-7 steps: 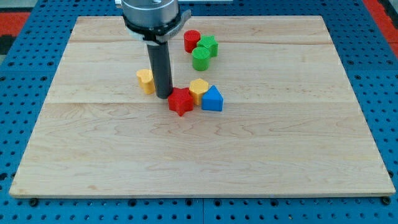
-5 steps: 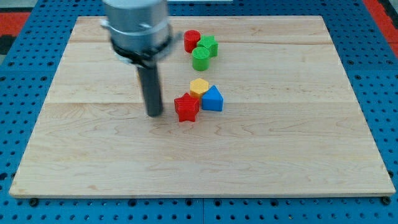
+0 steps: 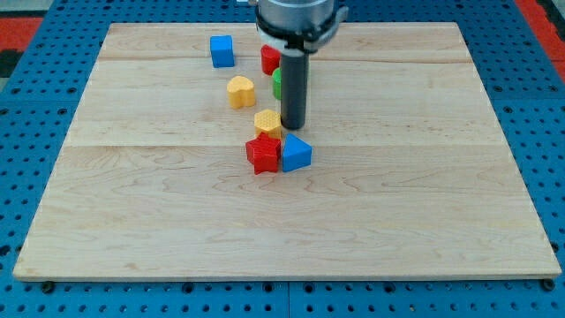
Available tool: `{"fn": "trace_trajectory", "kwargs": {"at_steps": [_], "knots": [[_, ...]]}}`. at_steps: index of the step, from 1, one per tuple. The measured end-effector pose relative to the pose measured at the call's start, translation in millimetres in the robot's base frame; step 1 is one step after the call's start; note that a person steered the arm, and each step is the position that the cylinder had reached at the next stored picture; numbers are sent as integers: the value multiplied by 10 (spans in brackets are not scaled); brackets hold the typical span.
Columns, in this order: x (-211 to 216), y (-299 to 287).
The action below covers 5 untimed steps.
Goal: Push the yellow hexagon parallel to the blue triangle
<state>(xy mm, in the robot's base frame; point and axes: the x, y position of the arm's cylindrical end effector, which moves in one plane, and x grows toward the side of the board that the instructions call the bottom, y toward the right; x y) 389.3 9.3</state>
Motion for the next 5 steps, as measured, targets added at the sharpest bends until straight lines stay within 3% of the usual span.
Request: {"fn": "trace_trajectory", "kwargs": {"at_steps": [1,2,4,5], "knots": [[-135,-81],[404,-325],[878,-457],[716,-644]]}}
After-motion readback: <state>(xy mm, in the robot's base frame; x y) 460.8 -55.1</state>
